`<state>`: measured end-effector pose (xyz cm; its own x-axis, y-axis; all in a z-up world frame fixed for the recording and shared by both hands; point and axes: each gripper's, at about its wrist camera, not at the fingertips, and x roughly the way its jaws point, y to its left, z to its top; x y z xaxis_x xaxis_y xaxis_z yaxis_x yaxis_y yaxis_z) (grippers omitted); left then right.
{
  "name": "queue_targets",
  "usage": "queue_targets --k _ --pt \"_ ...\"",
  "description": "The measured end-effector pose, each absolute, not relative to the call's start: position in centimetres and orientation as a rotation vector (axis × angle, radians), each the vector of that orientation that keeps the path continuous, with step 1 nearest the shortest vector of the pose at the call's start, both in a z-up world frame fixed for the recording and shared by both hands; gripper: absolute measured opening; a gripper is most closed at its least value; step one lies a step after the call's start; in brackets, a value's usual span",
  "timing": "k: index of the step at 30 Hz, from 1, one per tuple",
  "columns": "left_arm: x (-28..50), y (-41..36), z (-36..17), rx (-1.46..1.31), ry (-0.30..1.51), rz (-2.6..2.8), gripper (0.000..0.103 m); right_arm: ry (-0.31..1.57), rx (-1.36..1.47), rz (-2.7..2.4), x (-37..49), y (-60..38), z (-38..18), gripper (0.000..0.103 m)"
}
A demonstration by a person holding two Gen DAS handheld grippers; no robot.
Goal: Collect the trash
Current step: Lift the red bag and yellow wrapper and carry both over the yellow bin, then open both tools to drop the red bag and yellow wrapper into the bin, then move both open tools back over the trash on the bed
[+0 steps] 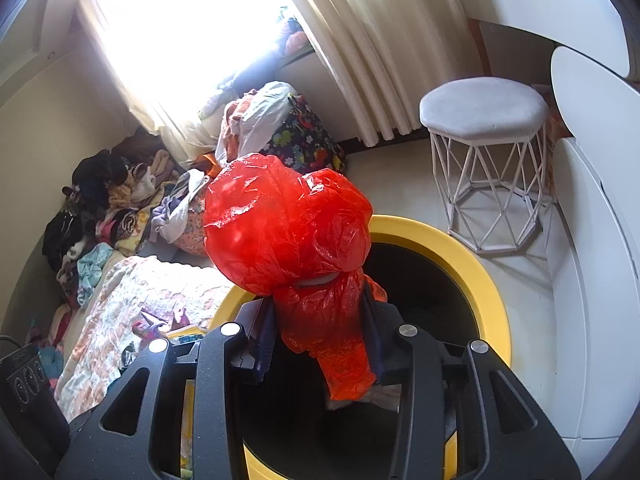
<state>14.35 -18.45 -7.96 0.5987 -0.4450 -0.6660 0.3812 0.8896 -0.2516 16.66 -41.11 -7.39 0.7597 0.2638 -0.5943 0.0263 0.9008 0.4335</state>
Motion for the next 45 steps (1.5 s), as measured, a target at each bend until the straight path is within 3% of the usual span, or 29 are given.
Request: queue_targets --k 12,15,17,19,22,32,45 --pt "16.2 -19.6 -9.4 -0.112 0.846 -0.513 0.02 0.718 0.453 0.133 17.1 -41.4 -8.2 0.038" --pt "16.4 -19.6 -9.6 -0.119 0.85 -0.508 0.023 0.716 0.446 0.126 17.0 -41.1 -8.2 0.044" --pt "16.2 -19.2 -9.4 -0.135 0.838 -0.503 0.04 0.715 0.449 0.119 17.0 -41.2 -8.3 0.05" --pt "15.7 -18.7 -9.1 -0.143 0.808 -0.494 0.07 0.714 0.449 0.108 16.9 -41.3 -8.4 0.052" --pt "15.2 -17.8 -8.4 -0.163 0.769 -0.478 0.092 0.711 0.438 0.098 16.8 -41.2 -8.3 0.058" --pt "14.3 -15.1 -7.1 -0.191 0.725 -0.392 0.092 0.661 0.366 0.128 16.4 -39.7 -7.0 0.067" --pt "13.3 -12.5 -5.7 -0.204 0.673 -0.327 0.092 0.615 0.301 0.22 16.2 -37.2 -4.8 0.069"
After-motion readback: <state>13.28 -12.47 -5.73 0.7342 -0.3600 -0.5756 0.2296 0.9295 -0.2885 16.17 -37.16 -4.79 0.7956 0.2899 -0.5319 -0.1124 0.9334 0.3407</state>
